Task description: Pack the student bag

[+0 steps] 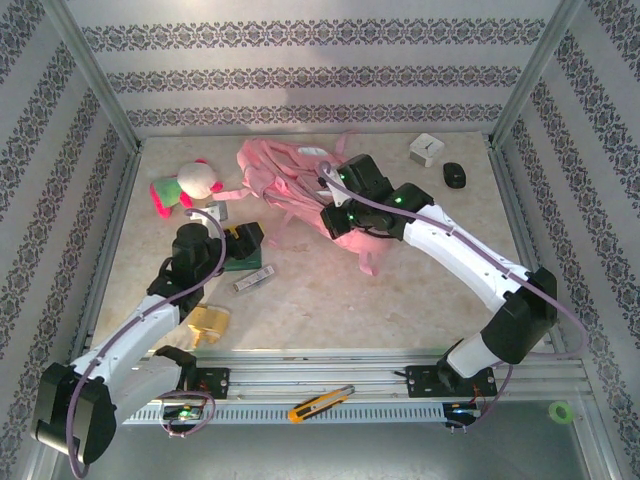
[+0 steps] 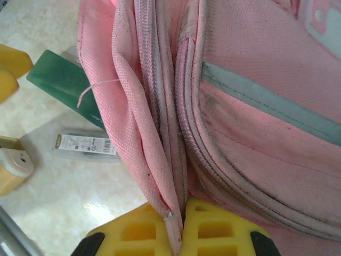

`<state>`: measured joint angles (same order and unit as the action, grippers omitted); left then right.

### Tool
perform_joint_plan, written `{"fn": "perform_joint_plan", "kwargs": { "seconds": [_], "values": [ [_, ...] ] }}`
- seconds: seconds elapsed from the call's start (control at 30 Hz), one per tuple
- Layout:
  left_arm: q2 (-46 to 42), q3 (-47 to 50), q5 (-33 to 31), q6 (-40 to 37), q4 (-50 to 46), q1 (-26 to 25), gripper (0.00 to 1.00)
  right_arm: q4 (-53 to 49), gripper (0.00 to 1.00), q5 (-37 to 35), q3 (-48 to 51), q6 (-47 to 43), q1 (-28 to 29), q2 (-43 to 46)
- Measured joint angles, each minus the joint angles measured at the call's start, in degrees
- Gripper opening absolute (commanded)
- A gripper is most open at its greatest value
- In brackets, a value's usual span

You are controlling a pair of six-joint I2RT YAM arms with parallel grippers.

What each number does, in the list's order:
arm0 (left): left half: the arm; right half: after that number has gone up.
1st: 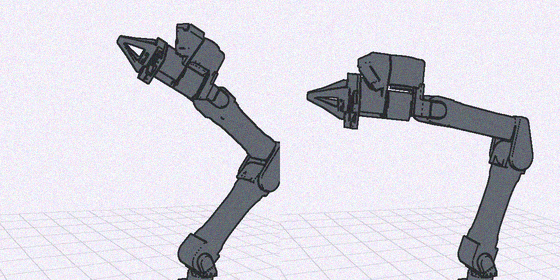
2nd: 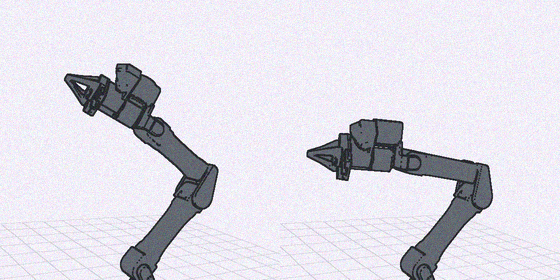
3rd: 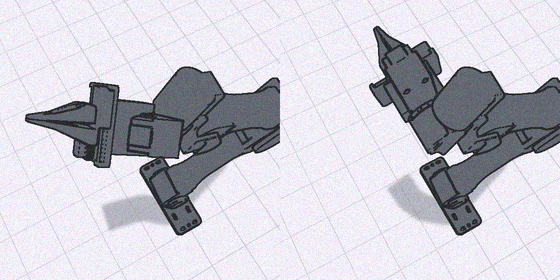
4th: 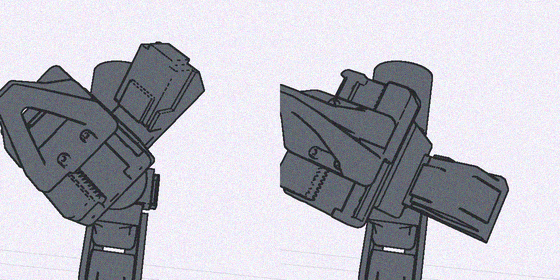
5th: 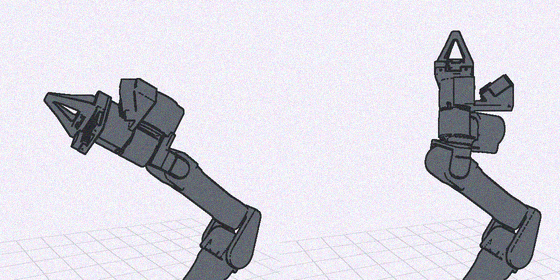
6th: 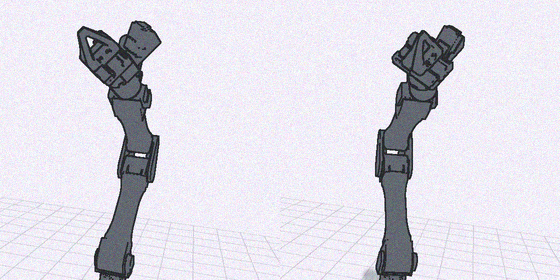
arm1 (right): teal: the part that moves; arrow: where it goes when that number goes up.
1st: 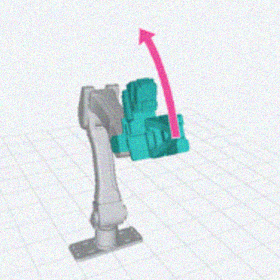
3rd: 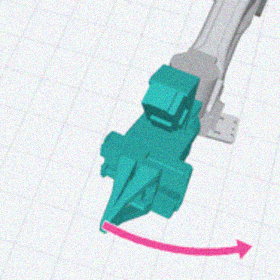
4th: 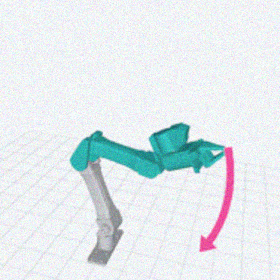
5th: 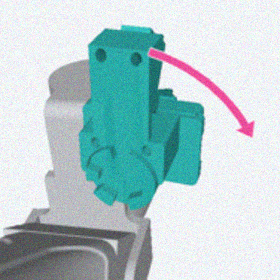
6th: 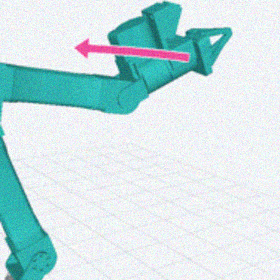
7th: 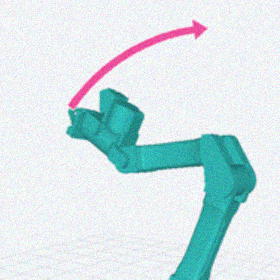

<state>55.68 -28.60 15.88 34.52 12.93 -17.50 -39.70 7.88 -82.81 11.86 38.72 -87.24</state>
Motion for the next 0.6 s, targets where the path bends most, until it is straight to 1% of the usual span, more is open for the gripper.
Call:
{"fn": "perform_joint_plan", "kwargs": {
  "seconds": [0.17, 0.27, 0.6],
  "values": [
    [5.35, 0.20, 1.22, -2.43, 2.80, 0.00, 0.61, -0.50, 0.00, 0.09, 0.00, 3.93, 1.51, 0.24],
    [8.94, 0.20, 1.64, -5.25, 5.99, 0.00, 0.60, -0.70, 0.00, 0.15, 0.02, 5.68, 1.95, 0.42],
    [20.92, 0.07, 3.34, -14.32, 22.23, -0.55, 0.60, -0.33, 0.00, 0.57, 0.68, 8.37, 2.05, 1.95]
  ]
}}
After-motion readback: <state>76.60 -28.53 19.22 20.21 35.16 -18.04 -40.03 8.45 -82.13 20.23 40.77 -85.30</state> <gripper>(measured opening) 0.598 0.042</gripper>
